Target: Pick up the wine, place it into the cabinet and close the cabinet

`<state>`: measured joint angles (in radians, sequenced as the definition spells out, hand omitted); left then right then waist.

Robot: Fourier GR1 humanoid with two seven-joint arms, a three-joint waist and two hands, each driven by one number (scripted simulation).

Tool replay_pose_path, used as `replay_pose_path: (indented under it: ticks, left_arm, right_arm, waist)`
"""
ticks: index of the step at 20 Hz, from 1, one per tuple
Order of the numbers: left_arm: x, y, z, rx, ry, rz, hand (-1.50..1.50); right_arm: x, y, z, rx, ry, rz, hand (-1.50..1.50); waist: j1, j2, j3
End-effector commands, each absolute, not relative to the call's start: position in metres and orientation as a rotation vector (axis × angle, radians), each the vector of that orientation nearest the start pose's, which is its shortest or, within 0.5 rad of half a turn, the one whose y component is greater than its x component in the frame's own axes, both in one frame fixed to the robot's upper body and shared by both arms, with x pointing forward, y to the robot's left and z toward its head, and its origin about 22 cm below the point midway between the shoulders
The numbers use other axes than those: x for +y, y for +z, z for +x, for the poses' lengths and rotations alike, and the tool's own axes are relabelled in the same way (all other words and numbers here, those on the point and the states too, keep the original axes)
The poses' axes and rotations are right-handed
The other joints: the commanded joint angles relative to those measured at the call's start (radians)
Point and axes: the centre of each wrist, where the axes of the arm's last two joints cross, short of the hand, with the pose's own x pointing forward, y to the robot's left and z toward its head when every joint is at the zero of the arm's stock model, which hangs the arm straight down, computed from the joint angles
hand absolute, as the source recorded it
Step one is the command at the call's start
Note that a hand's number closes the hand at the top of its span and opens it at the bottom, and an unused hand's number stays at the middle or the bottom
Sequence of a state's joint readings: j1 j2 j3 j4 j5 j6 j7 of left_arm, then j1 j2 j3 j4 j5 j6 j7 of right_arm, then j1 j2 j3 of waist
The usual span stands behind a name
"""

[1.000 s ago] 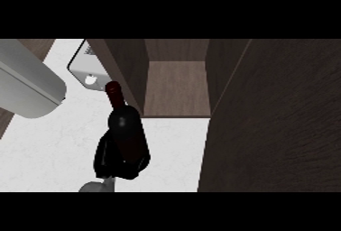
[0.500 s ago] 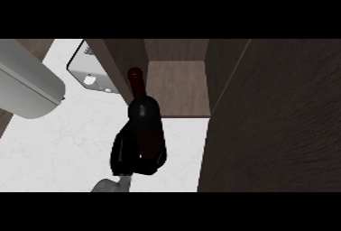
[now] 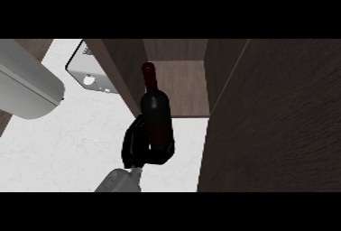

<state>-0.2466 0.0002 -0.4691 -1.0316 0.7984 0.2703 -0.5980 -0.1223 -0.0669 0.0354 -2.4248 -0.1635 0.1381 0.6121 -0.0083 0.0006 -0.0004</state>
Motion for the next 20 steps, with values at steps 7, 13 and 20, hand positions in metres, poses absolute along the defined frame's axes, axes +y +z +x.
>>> replay_pose_path:
  ticks: [7, 13, 20]
  left_arm:
    - [0.110, -0.087, 0.285, -1.624, 0.405, -0.365, 1.50]
    - [0.084, -0.052, 0.309, -1.598, 0.389, -0.354, 1.50]
    - [0.092, -0.048, 0.345, -1.606, 0.462, -0.292, 1.50]
  right_arm:
    - [-0.229, 0.182, 0.167, -1.917, 0.269, 0.270, -1.50]
    - [-0.204, 0.191, 0.165, -1.925, 0.248, 0.281, -1.50]
    - [-0.220, 0.192, 0.173, -1.936, 0.289, 0.281, -1.50]
  waist:
    - [-0.001, 0.001, 0.000]
    - [-0.001, 0.000, 0.000]
    - [-0.019, 0.005, 0.000]
